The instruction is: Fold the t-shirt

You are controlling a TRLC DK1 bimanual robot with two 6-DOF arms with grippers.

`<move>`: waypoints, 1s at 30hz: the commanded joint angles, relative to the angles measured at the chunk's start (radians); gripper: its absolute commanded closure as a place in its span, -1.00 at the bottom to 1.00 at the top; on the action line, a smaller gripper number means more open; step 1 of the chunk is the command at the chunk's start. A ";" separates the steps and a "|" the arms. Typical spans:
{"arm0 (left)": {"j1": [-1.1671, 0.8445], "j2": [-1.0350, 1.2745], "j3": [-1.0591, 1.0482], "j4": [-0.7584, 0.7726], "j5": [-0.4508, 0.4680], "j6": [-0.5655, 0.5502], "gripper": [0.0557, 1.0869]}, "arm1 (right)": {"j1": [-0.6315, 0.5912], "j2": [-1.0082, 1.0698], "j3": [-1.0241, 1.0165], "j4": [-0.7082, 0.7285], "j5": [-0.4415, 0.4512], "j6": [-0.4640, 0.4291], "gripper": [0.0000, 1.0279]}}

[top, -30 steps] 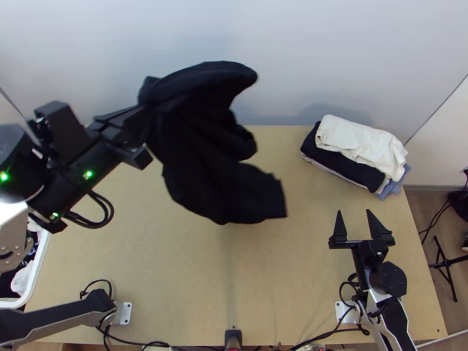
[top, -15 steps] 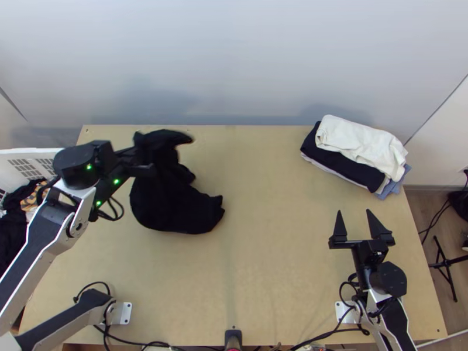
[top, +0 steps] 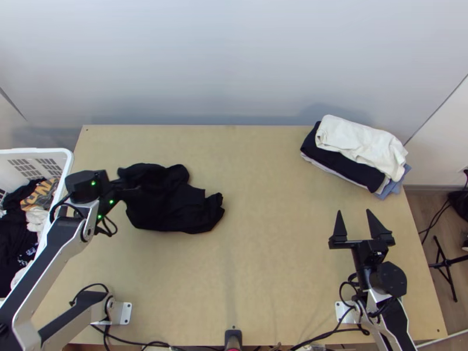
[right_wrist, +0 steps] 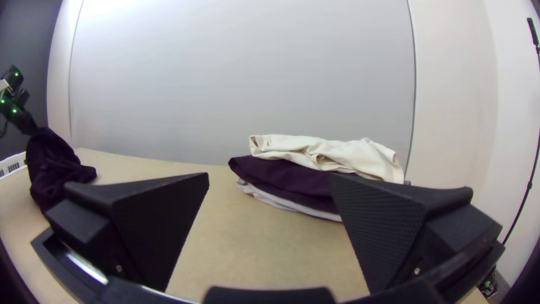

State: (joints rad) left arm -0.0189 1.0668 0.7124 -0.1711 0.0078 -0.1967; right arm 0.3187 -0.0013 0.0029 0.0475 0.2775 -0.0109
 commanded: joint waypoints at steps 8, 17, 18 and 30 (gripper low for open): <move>0.379 0.110 0.009 -0.001 -0.002 0.144 0.93 | 0.000 0.000 0.000 0.000 0.000 0.000 -0.93; 0.404 0.068 -0.085 -0.047 0.000 0.256 0.92 | 0.000 0.000 0.000 0.000 0.000 0.000 -0.93; 0.404 0.061 -0.096 -0.047 0.000 0.256 0.92 | 0.000 0.000 0.000 0.000 0.000 0.000 -0.93; 0.399 0.030 -0.151 -0.076 0.000 0.243 0.85 | 0.000 0.000 0.000 0.000 0.000 0.000 -0.93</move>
State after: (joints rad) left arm 0.3737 1.1057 0.5827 -0.2302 0.0074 0.0387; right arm 0.3187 -0.0013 0.0029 0.0471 0.2775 -0.0109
